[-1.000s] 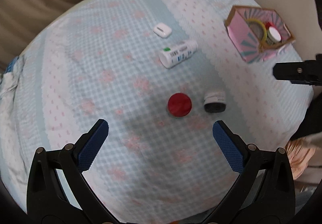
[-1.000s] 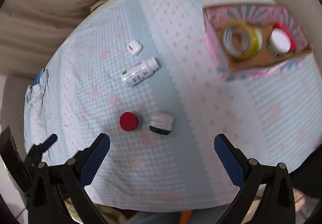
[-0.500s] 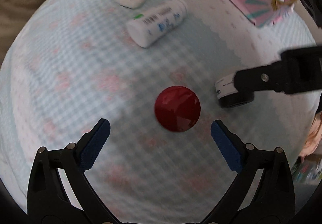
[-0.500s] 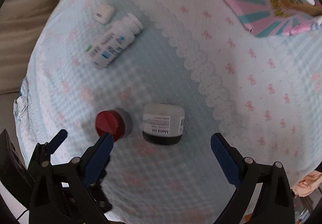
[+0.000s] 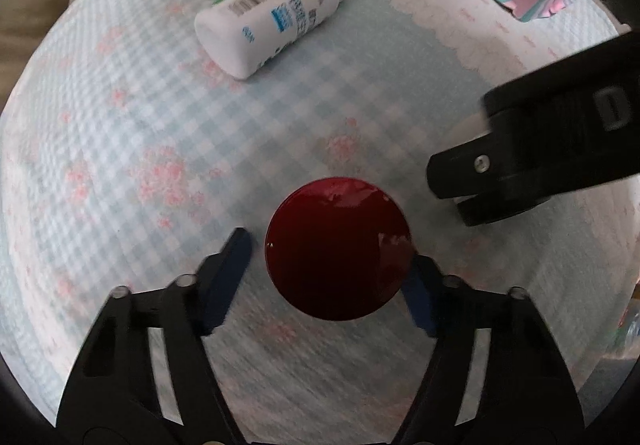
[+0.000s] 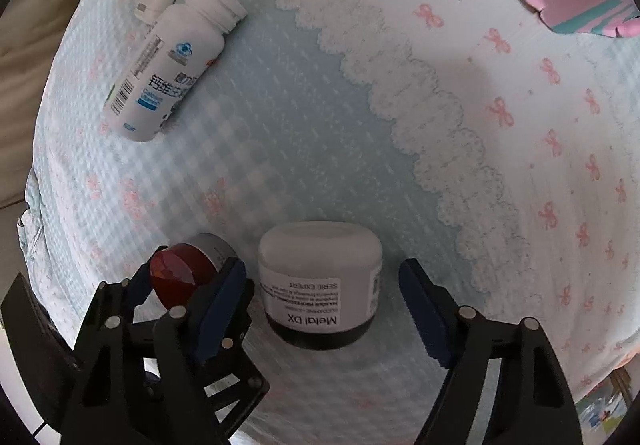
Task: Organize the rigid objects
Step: 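Grasp the red cap with the left tool while the right tool grasps the dark jar, then carry the red cap and dark jar over the cardboard box with both tools, then open both tools to drop the red cap and dark jar into the box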
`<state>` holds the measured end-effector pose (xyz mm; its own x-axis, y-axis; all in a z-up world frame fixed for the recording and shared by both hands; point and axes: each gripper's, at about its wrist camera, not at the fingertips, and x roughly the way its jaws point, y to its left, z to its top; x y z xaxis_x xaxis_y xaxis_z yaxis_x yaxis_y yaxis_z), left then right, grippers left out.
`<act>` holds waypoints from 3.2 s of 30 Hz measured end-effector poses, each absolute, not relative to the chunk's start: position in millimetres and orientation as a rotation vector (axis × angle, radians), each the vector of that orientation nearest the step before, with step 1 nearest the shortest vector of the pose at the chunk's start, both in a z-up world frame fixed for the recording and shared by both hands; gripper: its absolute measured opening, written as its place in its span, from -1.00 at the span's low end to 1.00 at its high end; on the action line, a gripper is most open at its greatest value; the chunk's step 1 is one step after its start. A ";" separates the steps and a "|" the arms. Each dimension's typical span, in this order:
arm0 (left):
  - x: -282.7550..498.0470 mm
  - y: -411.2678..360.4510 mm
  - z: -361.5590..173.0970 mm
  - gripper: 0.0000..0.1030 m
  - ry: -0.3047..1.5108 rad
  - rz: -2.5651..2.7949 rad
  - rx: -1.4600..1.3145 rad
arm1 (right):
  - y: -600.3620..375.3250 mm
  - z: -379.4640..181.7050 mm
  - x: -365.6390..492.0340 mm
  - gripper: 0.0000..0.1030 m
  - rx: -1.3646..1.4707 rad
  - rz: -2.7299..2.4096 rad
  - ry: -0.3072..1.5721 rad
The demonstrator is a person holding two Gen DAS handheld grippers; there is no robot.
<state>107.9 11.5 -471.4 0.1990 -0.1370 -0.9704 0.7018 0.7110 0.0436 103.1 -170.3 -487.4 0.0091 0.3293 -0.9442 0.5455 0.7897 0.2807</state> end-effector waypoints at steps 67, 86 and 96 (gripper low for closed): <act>198.0 -407.5 -335.4 -0.02 1.158 -0.611 0.294 | -605.4 -340.4 163.1 0.01 0.671 -0.154 1.338; 217.7 -412.5 -356.3 1.00 1.236 -0.618 0.430 | -613.3 -391.9 181.0 1.00 0.820 -0.123 1.402; 218.9 -381.4 -334.3 1.00 1.219 -0.566 0.390 | -597.7 -372.3 171.6 1.00 0.770 -0.098 1.350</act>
